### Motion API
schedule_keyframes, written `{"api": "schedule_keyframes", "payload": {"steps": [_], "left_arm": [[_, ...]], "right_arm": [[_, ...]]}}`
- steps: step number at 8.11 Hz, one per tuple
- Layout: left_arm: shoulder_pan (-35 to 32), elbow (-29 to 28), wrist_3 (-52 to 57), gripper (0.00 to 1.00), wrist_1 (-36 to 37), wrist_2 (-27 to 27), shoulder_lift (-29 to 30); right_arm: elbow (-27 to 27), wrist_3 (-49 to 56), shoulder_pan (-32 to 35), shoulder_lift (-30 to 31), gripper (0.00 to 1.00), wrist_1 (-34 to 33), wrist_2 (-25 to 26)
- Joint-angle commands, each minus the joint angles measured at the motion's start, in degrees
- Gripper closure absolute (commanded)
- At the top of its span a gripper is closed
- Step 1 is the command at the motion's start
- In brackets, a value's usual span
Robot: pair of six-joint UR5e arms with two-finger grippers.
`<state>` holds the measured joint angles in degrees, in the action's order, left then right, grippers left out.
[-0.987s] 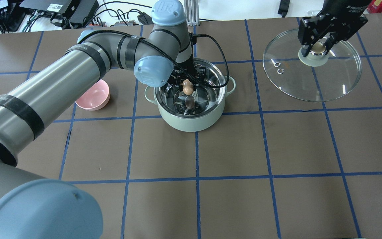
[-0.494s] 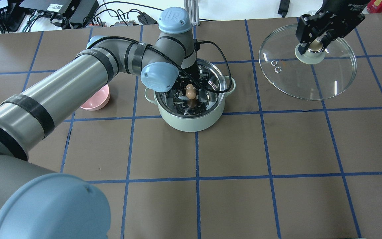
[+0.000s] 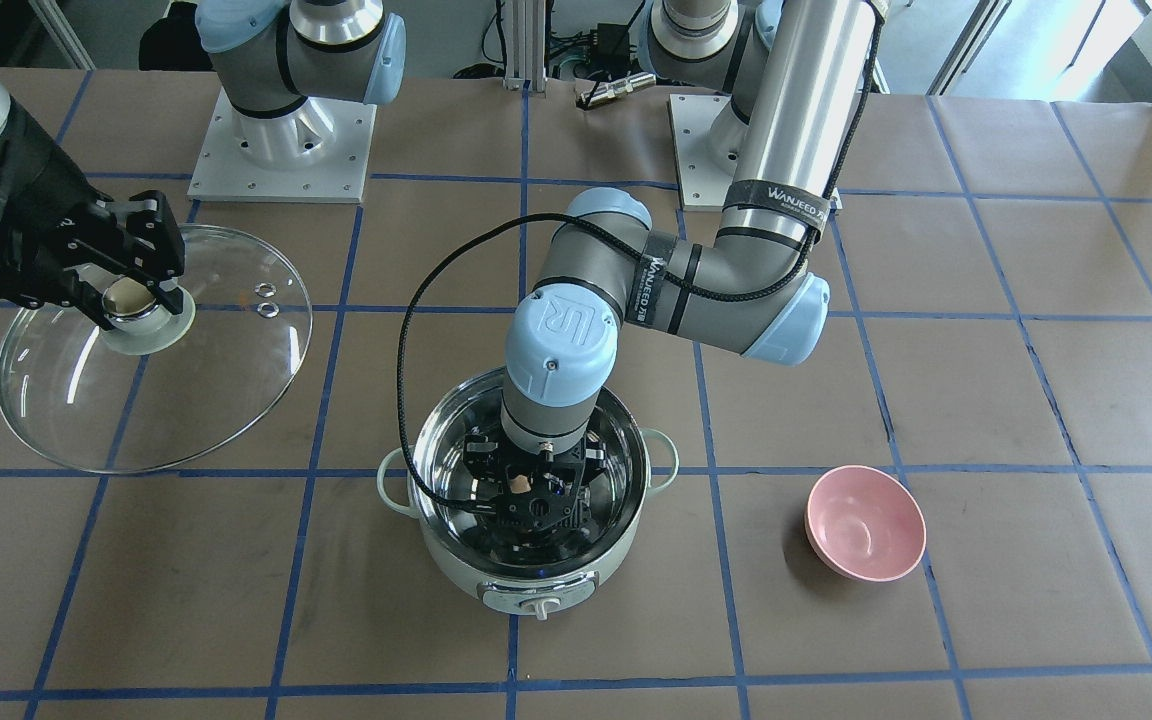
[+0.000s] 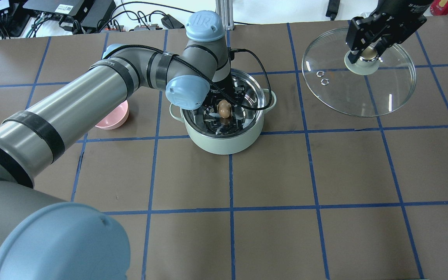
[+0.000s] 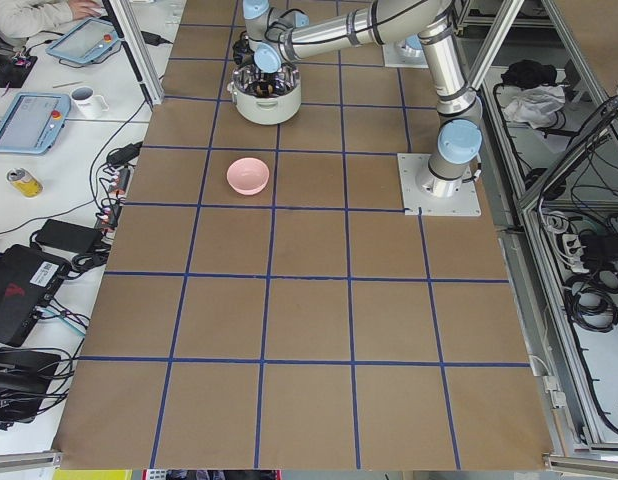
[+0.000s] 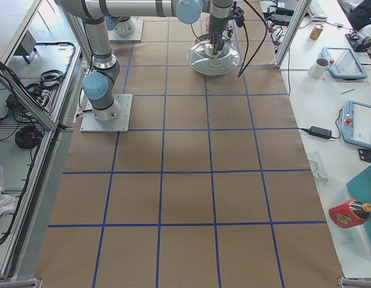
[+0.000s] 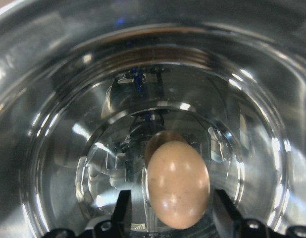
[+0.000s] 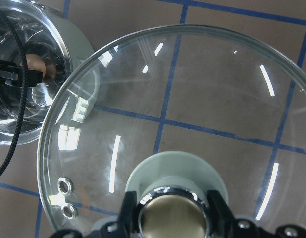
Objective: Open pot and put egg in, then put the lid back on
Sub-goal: 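Lower the egg into the pot and open the left gripper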
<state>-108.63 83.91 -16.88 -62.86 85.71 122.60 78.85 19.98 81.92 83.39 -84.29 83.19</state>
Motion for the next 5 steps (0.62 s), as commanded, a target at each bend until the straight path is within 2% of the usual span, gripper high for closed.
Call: {"api": "schedule_keyframes", "payload": {"steps": [1,4,5], "left_arm": [[0.0,0.2,0.1,0.24,0.4,0.0,-0.5],[0.1,-0.6,1.3,0.12,0.4,-0.1,-3.4],[0.2,-1.2,1.5,0.10,0.4,0.0,-4.6]], "right_arm": [[0.0,0.3,0.0,-0.1,1.00,-0.2,-1.5],[0.1,0.8,0.1,-0.6,1.00,-0.2,-1.8],[0.1,0.8,0.1,-0.9,1.00,-0.4,-3.4]]}}
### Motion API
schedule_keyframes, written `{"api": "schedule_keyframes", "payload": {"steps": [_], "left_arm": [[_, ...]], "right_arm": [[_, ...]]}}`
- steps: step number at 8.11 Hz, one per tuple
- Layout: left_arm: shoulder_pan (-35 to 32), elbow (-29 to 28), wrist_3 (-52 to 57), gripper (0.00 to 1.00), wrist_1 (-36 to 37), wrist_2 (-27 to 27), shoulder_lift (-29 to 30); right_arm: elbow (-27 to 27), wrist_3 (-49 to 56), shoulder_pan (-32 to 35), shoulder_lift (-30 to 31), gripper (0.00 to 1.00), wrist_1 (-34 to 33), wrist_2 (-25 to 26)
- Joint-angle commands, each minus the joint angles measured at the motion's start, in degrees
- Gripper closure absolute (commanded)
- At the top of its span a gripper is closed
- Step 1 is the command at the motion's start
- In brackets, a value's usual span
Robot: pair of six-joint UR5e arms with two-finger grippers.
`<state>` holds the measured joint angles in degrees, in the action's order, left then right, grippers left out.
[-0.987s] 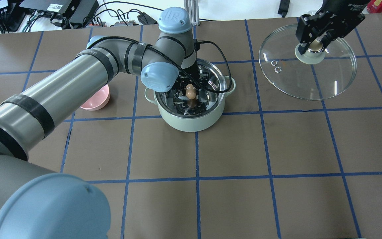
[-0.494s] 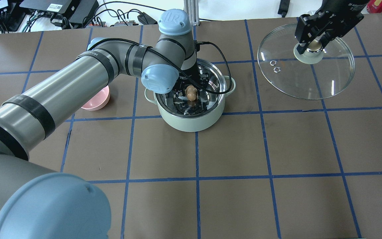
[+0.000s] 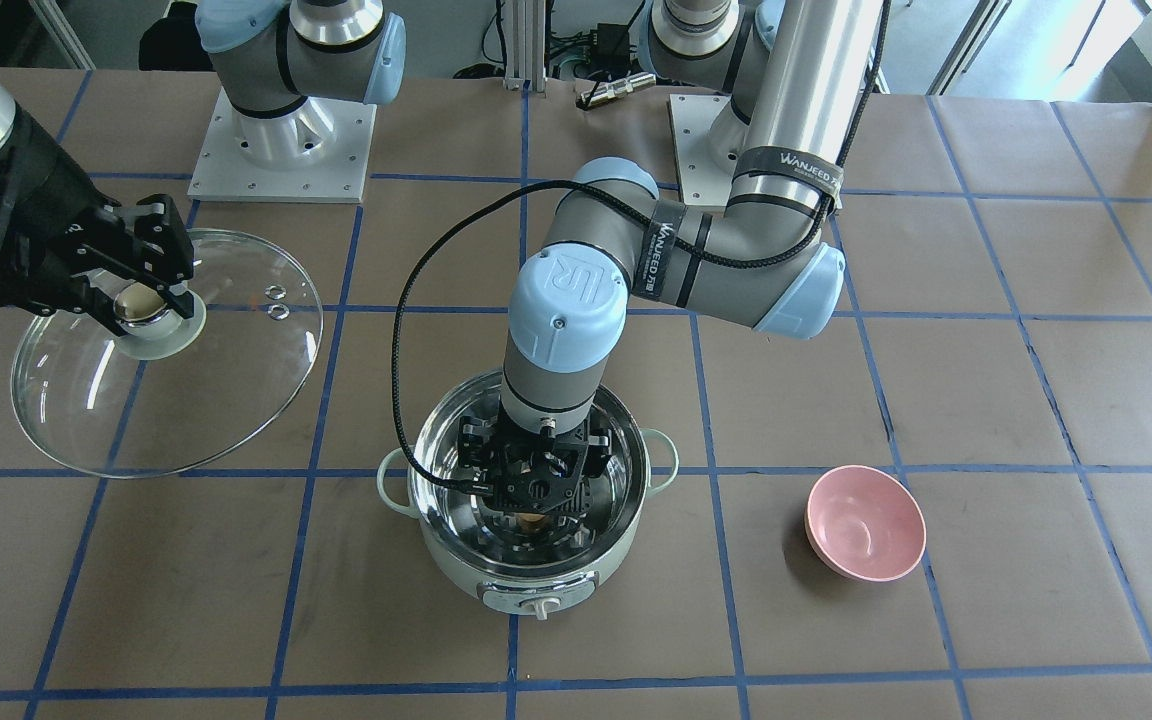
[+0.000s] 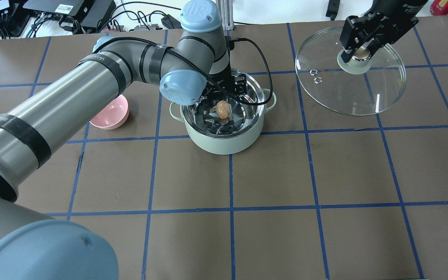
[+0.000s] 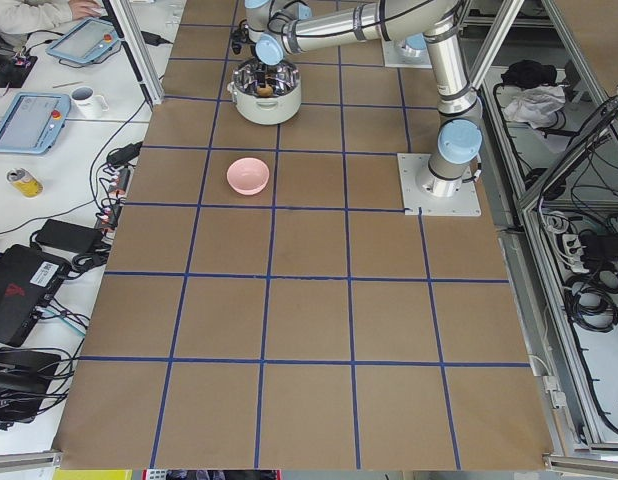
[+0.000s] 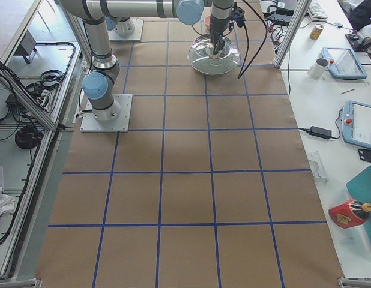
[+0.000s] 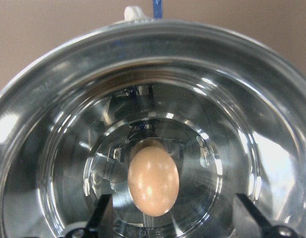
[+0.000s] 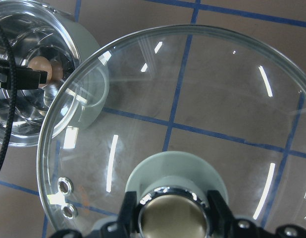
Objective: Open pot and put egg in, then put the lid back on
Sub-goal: 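Lower the egg into the pot and open the left gripper, then raise the left gripper while the right gripper lifts the lid over the pot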
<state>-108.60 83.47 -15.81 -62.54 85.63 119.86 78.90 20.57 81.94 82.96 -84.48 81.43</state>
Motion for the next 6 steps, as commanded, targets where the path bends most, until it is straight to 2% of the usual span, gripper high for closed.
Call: {"api": "schedule_keyframes", "payload": {"steps": [1,2,4,6], "left_arm": [[0.7,-1.5,1.6,0.07,0.0,0.7,-3.6],[2.8,-1.8,3.7,0.04,-1.0,0.3,-6.3],[6.6,-1.8,7.1,0.04,-11.6,0.2,-13.2],[9.1,-1.9,9.6,0.02,-21.0,0.7,-19.8]], "right_arm": [[0.4,0.2,0.2,-0.4,1.00,-1.2,-1.8],[0.6,0.2,0.2,-1.3,1.00,-1.2,-1.8],[0.6,-0.5,1.1,-2.2,1.00,-2.1,-1.7],[0.6,-4.4,6.4,-2.5,1.00,-4.0,-0.9]]}}
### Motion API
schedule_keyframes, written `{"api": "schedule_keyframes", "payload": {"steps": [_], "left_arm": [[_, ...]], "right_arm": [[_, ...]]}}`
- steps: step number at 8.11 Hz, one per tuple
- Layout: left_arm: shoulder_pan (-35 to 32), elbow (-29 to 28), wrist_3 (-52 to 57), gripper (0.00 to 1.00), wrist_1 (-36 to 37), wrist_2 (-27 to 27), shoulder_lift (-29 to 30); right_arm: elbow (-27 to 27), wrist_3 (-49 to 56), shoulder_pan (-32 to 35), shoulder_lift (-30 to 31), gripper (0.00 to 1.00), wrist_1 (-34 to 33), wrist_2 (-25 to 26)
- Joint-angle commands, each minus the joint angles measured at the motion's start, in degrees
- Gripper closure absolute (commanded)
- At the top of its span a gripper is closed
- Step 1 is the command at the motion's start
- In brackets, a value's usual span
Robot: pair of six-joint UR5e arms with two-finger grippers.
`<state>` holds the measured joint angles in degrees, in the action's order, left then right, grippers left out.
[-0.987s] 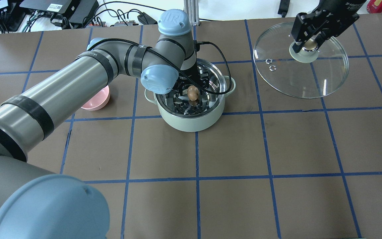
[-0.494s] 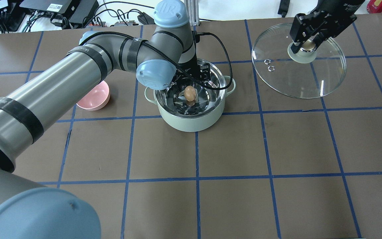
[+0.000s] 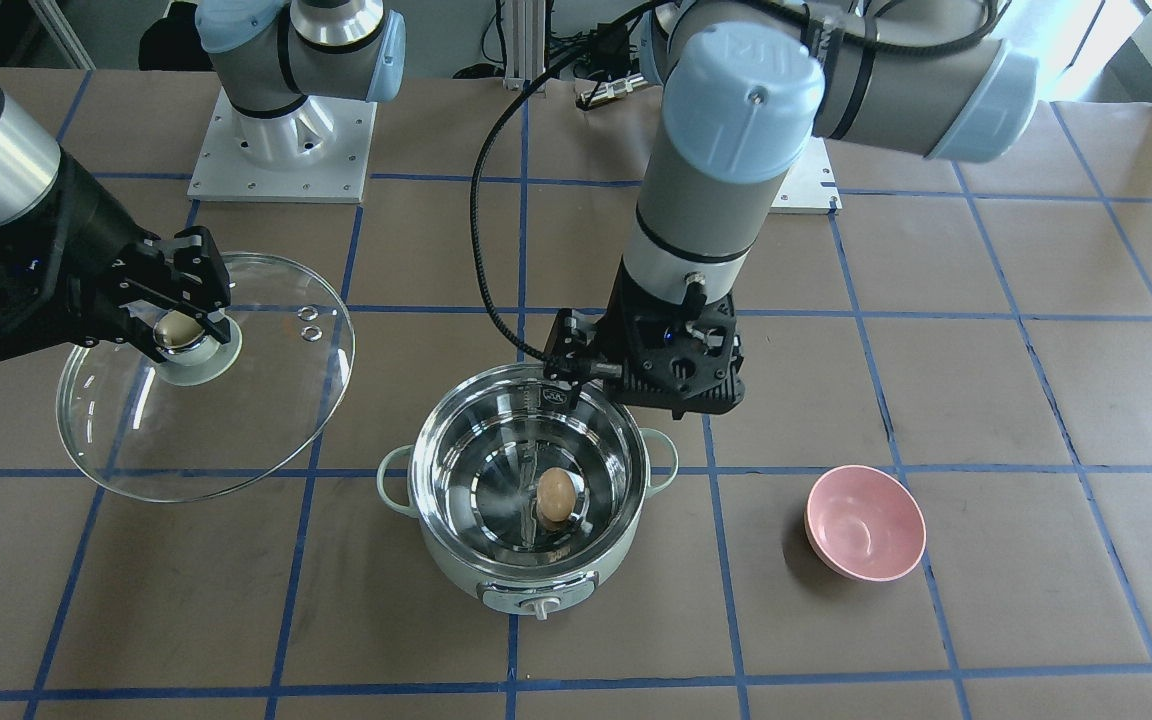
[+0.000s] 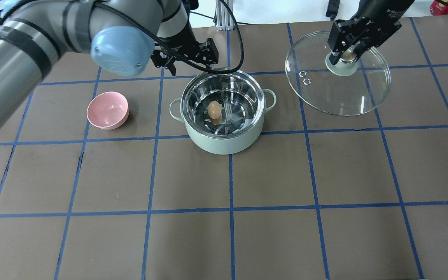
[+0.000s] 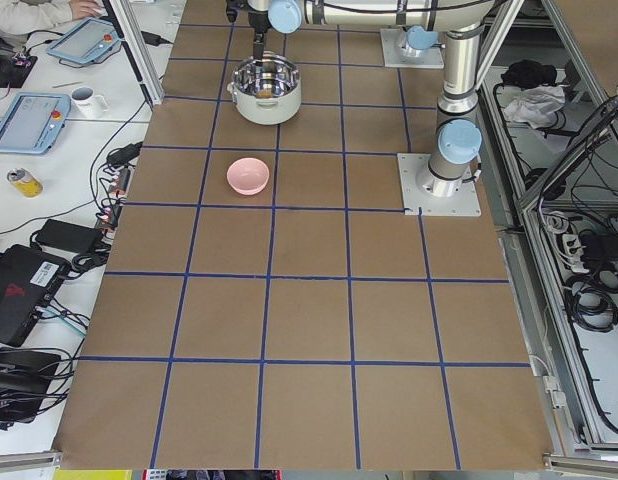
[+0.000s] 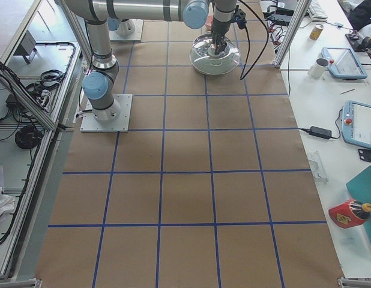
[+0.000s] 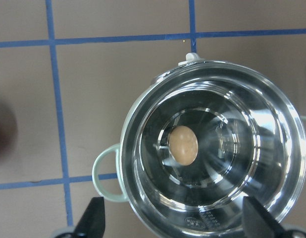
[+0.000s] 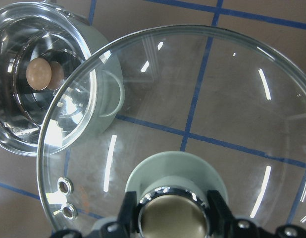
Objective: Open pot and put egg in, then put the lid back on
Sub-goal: 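Raise the left gripper while the right gripper lifts the lid over the pot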
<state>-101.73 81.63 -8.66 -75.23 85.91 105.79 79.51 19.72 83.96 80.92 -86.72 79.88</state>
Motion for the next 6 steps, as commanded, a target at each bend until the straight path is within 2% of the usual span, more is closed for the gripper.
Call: {"api": "schedule_keyframes", "payload": {"steps": [1,2,4,6], "left_arm": [[2.4,-0.1,3.1,0.01,-12.3,0.8,-8.1],[2.4,-0.1,4.3,0.01,-16.1,2.8,-9.9],[2.5,-0.1,4.8,0.00,-20.1,3.6,-12.7],[2.5,0.1,6.7,0.00,-19.9,4.1,-12.2]], "right_arm": [[-0.2,-5.6,7.5,-1.5,1.00,-2.9,0.6],[-0.7,-5.7,10.8,-3.5,1.00,-4.4,0.6],[-1.7,-7.8,18.3,-7.7,1.00,-8.2,0.5],[-3.8,-7.9,21.9,-11.1,1.00,-8.5,-0.1]]}}
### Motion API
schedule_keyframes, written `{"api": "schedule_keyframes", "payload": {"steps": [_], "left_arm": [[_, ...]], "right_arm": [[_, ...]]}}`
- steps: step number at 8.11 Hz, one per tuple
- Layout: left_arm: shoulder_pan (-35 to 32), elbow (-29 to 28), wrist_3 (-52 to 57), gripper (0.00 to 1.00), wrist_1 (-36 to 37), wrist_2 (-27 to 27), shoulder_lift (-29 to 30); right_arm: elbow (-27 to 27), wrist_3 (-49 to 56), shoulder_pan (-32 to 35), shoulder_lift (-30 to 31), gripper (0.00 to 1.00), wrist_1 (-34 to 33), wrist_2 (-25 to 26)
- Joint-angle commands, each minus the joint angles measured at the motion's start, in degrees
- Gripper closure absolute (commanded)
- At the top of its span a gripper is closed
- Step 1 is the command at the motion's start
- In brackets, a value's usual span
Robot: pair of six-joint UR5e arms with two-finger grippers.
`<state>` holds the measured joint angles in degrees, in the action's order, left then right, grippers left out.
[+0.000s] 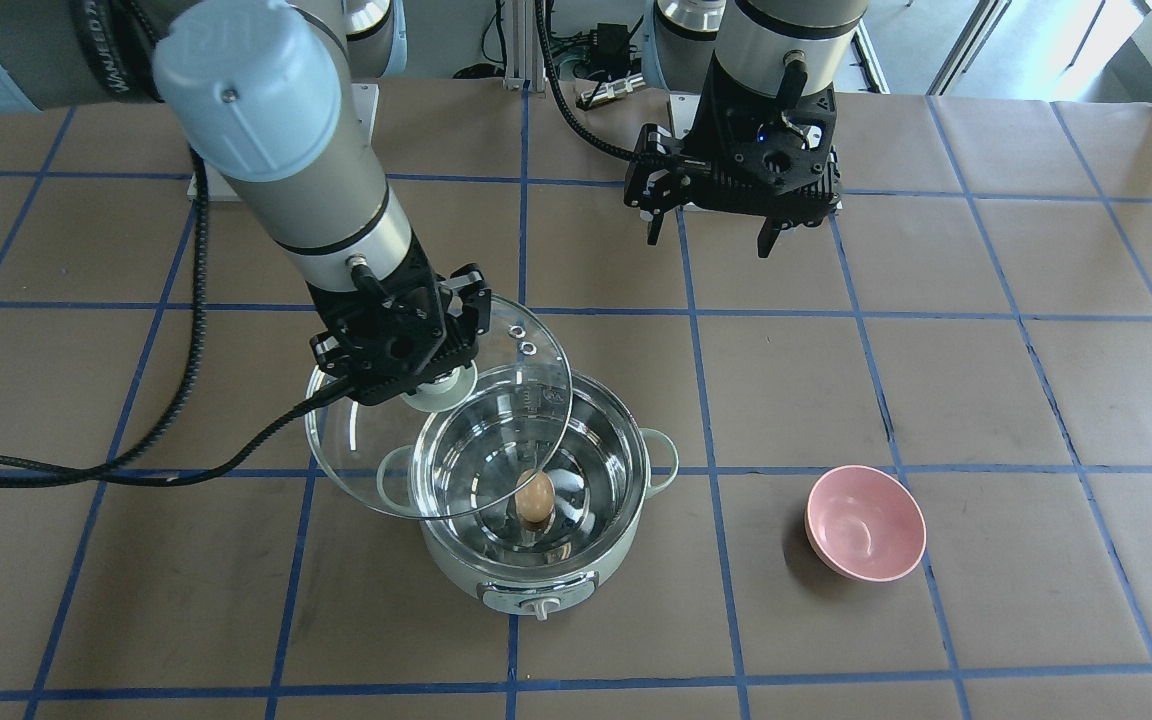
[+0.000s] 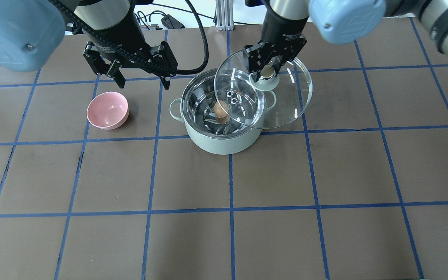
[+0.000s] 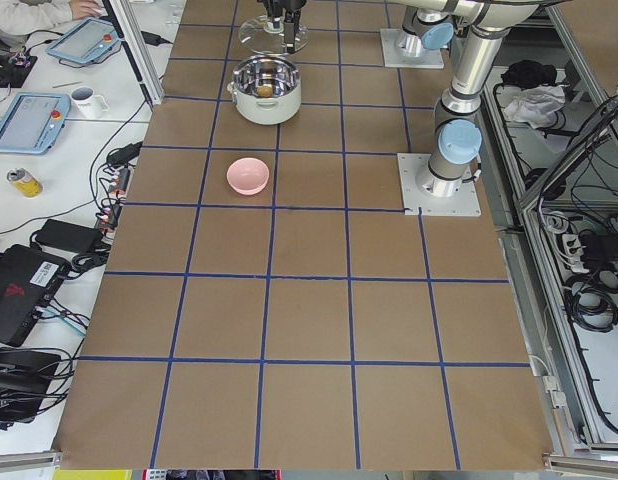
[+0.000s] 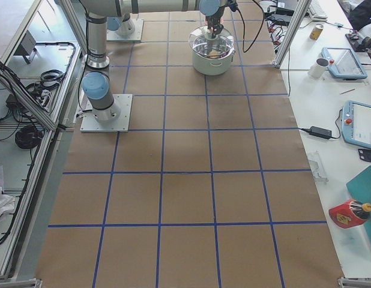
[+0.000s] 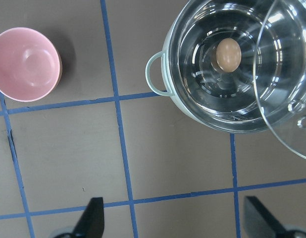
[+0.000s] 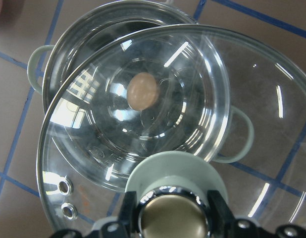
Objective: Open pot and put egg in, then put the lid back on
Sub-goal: 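Raise the left gripper while the right gripper lifts the lid over the pot, then lower the glass lid onto the pot with the right gripper and release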
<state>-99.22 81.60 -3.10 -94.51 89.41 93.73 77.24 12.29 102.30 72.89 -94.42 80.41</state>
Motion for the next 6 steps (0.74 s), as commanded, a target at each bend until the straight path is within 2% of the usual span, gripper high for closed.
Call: {"api": "schedule_keyframes", "payload": {"steps": [1,6], "left_arm": [[0.0,0.4,1.2,0.00,-0.7,2.5,-0.1],[0.1,0.7,1.7,0.00,-0.6,4.4,-0.4]], "right_arm": [[-1.6,-0.3,4.0,-4.6,1.00,-2.2,-0.8],[-1.6,-0.4,5.5,-7.8,1.00,-6.2,-0.8]]}}
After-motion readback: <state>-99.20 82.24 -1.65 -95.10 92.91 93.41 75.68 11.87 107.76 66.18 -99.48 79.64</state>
